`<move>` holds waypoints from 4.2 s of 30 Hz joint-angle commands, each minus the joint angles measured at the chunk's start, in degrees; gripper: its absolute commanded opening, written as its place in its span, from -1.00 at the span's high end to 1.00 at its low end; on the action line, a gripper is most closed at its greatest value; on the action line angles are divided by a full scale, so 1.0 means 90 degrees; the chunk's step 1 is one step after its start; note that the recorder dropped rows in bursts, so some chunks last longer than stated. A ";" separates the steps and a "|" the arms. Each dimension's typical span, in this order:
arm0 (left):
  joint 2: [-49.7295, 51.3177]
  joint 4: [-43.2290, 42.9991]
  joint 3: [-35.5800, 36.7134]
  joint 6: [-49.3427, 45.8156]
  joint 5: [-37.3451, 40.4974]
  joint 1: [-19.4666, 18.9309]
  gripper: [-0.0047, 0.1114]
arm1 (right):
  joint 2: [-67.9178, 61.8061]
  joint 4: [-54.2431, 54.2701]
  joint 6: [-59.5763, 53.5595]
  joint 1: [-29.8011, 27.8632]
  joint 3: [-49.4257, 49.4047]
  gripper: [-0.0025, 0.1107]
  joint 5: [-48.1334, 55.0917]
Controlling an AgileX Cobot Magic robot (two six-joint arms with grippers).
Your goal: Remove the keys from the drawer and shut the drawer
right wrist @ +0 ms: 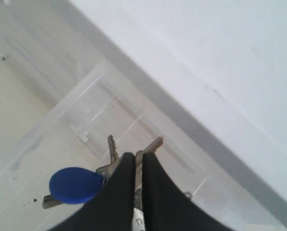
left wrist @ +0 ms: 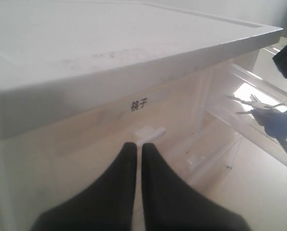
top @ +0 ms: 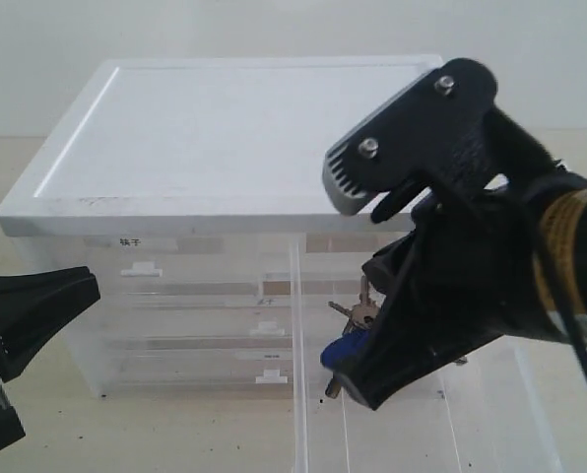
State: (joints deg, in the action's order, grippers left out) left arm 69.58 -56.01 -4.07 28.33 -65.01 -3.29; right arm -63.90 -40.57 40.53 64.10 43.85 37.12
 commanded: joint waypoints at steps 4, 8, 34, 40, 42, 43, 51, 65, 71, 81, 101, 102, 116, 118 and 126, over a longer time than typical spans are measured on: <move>0.0033 -0.0035 -0.0024 0.0048 -0.0103 -0.0012 0.84 | 0.0602 0.0781 -0.0764 -0.0012 0.0036 0.96 -0.0050; 0.0033 -0.0035 -0.0024 0.0048 -0.0103 -0.0012 0.84 | 0.0558 0.1677 -0.1795 -0.0012 0.0036 0.85 -0.0003; 0.0033 -0.0071 -0.0024 0.0085 -0.0144 -0.0012 0.84 | -0.1106 0.1107 -0.1354 -0.0012 0.0036 0.93 0.0433; 0.0033 -0.0107 -0.0024 0.0095 -0.0189 -0.0012 0.84 | -0.0712 0.1109 -0.1592 0.0093 0.0580 0.96 0.0719; 0.0033 -0.0107 -0.0024 0.0095 -0.0201 -0.0012 0.84 | -0.0386 0.0942 -0.1592 0.0357 0.0613 0.96 0.0704; 0.0033 -0.0107 -0.0024 0.0095 -0.0201 -0.0012 0.84 | -0.0296 0.0911 -0.1568 0.0435 0.0613 0.96 0.0716; 0.0033 -0.0107 -0.0024 0.0095 -0.0201 -0.0012 0.84 | 0.0249 0.0685 -0.1565 0.0563 0.1010 0.96 0.0955; 0.0033 -0.0205 -0.0024 0.0095 -0.0410 -0.0012 0.84 | 0.0297 0.1304 -0.2360 0.0563 0.2081 0.96 0.0508; 0.0033 -0.0230 0.0031 0.0095 -0.0550 -0.0012 0.84 | 0.0029 0.1807 -0.2660 0.0563 0.2081 0.96 -0.0066; -0.1846 -0.0058 0.0452 0.0108 -0.0550 -0.0012 0.84 | -0.1594 0.2786 -0.3407 0.0563 0.2081 0.96 -0.0780; -0.6123 -0.0156 0.0452 0.2664 0.2224 0.0272 0.84 | -0.2978 0.2318 -0.3467 0.0563 0.2147 0.96 0.0049; -0.6123 -0.0156 0.0452 0.2664 0.2224 0.0272 0.84 | -0.2932 0.2135 -0.3255 0.0563 0.2192 0.96 0.0124; -0.6123 -0.0156 0.0452 0.2664 0.2398 0.0272 0.84 | -0.2880 0.1470 -0.2542 0.0563 0.2203 0.96 0.0362; -0.6123 -0.0156 0.0452 0.2664 0.2398 0.0272 0.84 | -0.2880 0.1470 -0.2542 0.0563 0.2203 0.96 0.0362; -0.6123 -0.0194 0.0452 0.2747 0.2398 0.0272 0.84 | -0.2880 0.1414 -0.2543 0.0563 0.2203 0.51 0.0337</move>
State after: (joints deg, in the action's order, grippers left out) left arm 14.86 -57.79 -0.20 52.16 -43.86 -1.28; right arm -90.16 -26.98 17.18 69.12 63.56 39.42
